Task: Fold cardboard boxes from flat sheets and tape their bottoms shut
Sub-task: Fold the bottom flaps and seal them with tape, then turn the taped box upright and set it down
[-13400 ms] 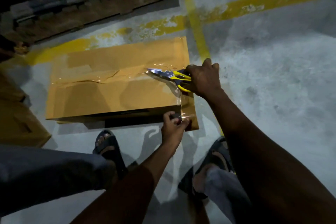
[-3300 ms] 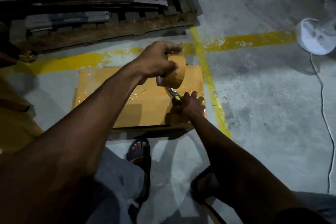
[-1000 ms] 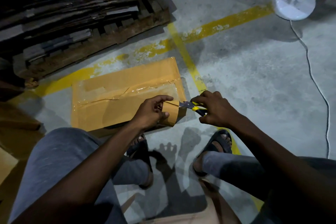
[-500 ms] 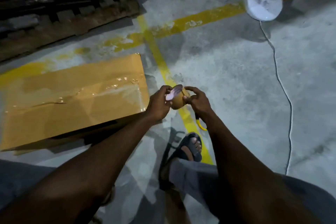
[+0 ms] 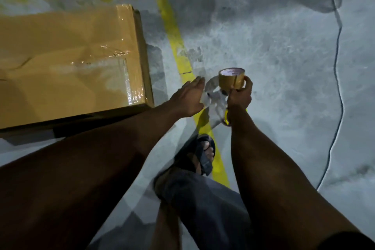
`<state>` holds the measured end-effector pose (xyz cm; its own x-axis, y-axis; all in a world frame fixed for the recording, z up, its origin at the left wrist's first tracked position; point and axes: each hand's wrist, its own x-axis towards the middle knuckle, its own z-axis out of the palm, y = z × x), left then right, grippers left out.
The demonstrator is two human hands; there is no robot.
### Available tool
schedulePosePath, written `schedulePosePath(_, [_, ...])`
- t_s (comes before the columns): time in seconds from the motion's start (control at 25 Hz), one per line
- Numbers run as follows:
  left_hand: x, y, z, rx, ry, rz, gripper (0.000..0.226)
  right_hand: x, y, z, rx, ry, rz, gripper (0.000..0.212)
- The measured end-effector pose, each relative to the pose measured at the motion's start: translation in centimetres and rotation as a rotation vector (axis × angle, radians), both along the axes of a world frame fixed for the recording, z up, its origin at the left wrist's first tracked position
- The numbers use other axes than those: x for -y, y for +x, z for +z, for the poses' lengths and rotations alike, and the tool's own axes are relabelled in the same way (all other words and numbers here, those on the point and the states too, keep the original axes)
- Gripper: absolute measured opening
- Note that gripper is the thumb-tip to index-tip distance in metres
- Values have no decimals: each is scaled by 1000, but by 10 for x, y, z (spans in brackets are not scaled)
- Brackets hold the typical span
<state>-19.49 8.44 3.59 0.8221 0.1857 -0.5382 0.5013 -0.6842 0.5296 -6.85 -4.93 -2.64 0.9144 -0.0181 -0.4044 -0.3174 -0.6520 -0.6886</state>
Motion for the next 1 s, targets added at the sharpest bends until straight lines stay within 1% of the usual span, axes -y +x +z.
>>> schedulePosePath(0.12, [3,12,-14,-4,-3,-16,89,5,6,-20,46,-90,67,69])
schedulePosePath(0.2, [2,15,-20,-5,-12,-6,88,9,5,-29,79,-204,102,68])
schedulePosePath(0.28, [2,13,-20,-4,-12,-2,85,8,0,-31,128,-277,94,66])
schedulePosePath(0.44, [4,11,-13,32,-5,4,81,3,-4,-19,190,-287,70,67])
schedulePosePath(0.52, [3,7,0,68,0,5,80,-5,-7,-6,270,-323,69,66])
schedulePosePath(0.6, [-4,1,21,146,-7,15,78,-29,-10,11,336,-334,73,61])
schedulePosePath(0.64, [-10,-4,36,204,-4,40,76,-47,-11,20,359,-296,104,60])
schedulePosePath(0.72, [-30,-22,75,341,47,133,73,-97,-24,52,365,-159,195,62])
schedulePosePath(0.8, [-69,-55,112,466,147,262,69,-158,-53,90,424,-36,281,63])
schedulePosePath(0.84, [-95,-79,122,498,212,318,67,-187,-76,109,460,-6,343,64])
schedulePosePath(0.88, [-125,-109,128,497,291,371,66,-217,-108,124,492,1,443,66])
schedulePosePath(0.92, [-154,-141,127,459,366,421,65,-243,-142,135,515,-10,586,67])
schedulePosePath(1.0, [-203,-211,112,265,477,506,62,-284,-221,141,546,-61,973,71])
